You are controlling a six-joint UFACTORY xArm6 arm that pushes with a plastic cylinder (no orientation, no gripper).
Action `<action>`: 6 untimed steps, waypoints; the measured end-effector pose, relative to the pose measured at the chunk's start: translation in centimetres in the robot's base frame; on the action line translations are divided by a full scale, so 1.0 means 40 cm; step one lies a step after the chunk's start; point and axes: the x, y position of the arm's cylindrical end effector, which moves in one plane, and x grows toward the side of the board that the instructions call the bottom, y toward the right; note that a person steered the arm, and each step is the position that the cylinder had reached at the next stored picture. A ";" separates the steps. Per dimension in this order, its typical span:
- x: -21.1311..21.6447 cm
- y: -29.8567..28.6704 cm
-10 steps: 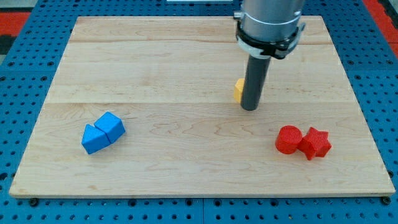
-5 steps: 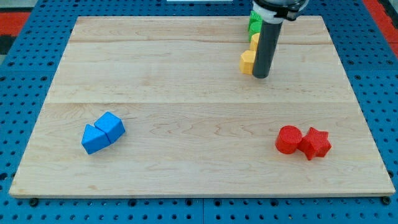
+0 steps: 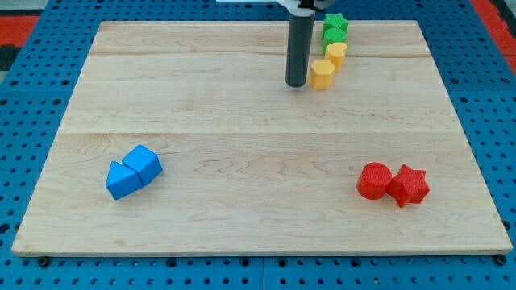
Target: Put the yellow hexagon below the yellow heart
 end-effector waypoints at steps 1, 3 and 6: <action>0.000 0.002; 0.000 0.075; 0.152 0.121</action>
